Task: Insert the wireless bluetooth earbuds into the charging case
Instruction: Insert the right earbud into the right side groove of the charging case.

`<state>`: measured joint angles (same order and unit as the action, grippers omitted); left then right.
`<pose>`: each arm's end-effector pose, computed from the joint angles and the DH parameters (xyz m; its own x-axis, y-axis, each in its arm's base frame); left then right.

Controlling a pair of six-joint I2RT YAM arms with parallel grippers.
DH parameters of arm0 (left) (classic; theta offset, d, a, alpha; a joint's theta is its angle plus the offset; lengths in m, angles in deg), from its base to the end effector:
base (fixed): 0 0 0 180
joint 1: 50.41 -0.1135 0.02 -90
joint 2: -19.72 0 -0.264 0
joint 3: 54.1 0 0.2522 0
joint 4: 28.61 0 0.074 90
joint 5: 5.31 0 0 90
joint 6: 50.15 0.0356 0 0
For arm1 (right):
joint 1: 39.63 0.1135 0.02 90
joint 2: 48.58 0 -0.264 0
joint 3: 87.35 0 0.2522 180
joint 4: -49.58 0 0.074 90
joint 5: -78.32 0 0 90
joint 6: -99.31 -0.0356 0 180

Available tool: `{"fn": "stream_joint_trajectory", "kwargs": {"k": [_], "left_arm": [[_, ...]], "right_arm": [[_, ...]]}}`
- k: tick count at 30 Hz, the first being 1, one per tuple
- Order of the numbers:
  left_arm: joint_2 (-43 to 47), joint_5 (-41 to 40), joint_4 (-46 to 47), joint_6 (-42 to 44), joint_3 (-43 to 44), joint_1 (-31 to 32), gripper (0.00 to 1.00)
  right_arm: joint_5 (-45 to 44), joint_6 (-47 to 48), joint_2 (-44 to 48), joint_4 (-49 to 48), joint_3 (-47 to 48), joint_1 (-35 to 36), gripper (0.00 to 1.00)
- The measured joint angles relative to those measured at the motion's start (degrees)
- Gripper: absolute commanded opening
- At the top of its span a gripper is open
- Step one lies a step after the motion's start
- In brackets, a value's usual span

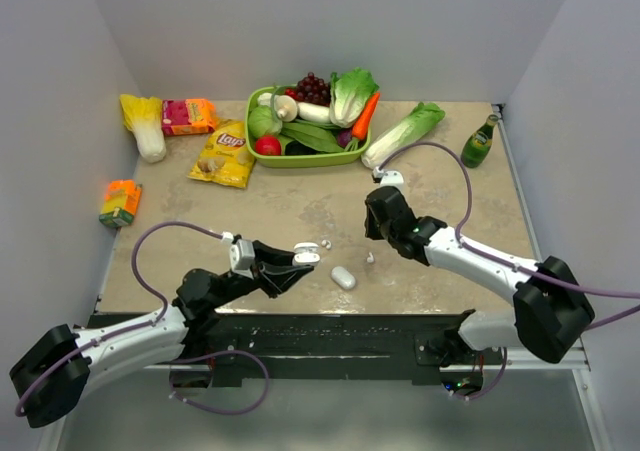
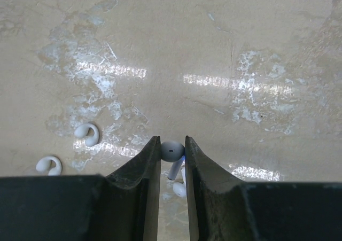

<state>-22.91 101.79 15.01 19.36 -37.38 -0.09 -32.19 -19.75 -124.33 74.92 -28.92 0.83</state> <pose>0.0912 -0.1264 0.2150 -0.1382 -0.3575 -0.9237 0.9246 0.2878 -0.2497 0.2171 0.1688 0.2216 -0.6507 0.0430 -0.7581 -0.1095 0.9827 0.1497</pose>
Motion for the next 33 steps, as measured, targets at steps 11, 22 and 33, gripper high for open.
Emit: {"fn": "stream_joint_trajectory", "kwargs": {"k": [11, 22, 33], "left_arm": [[3.74, -1.51, -1.79, 0.04, 0.00, 0.00, 0.00], [3.23, -1.75, -4.04, 0.02, 0.15, 0.02, 0.00], [-0.66, -1.33, -4.87, 0.04, 2.82, 0.02, 0.00]], "right_arm": [[0.48, 3.08, 7.72, 0.07, 0.11, 0.04, 0.00], [2.12, 4.02, 10.23, 2.03, 3.54, 0.68, 0.00], [13.99, 0.13, 5.97, 3.43, 4.92, -0.11, 0.00]]}}
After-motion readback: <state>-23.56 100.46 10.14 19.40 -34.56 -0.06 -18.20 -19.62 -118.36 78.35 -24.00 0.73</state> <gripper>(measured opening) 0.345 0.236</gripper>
